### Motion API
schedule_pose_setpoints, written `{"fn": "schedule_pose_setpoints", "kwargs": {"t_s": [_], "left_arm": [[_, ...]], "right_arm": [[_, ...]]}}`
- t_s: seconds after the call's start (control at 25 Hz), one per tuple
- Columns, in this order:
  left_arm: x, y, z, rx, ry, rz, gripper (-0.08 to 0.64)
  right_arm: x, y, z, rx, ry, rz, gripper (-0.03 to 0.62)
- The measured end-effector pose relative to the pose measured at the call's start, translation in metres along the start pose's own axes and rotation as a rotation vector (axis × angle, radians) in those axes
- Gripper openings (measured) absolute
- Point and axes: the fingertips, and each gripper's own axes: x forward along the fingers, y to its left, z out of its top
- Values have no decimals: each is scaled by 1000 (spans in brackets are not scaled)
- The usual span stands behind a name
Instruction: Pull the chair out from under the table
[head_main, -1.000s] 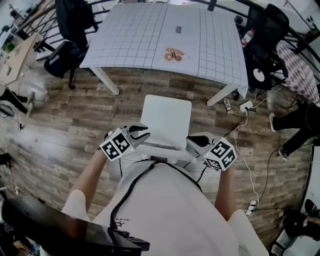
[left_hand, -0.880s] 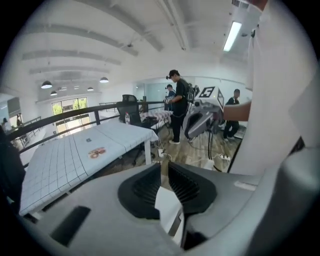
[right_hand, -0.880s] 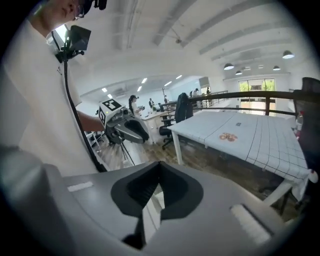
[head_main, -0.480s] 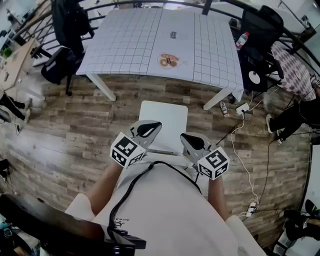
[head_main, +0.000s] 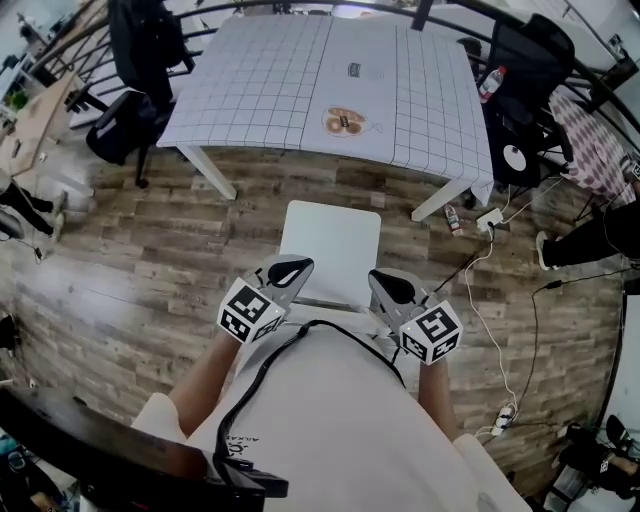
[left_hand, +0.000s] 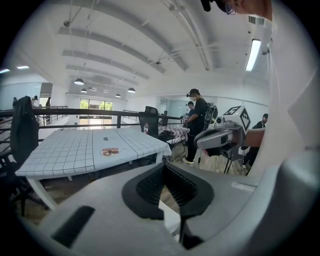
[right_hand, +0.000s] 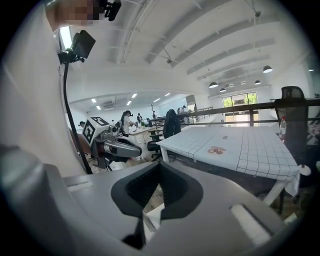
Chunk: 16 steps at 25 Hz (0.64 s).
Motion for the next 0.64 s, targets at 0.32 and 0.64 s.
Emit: {"fn": "schedule_pose_setpoints", "kwargs": {"t_s": [0.32, 0.64], "left_arm": [[-4, 0, -10, 21, 39, -8, 6], [-6, -6, -22, 51, 95, -45, 8]], "right_arm": [[0, 4, -7, -7, 26, 2, 5], [-4, 6, -12, -22, 42, 15, 5]]}}
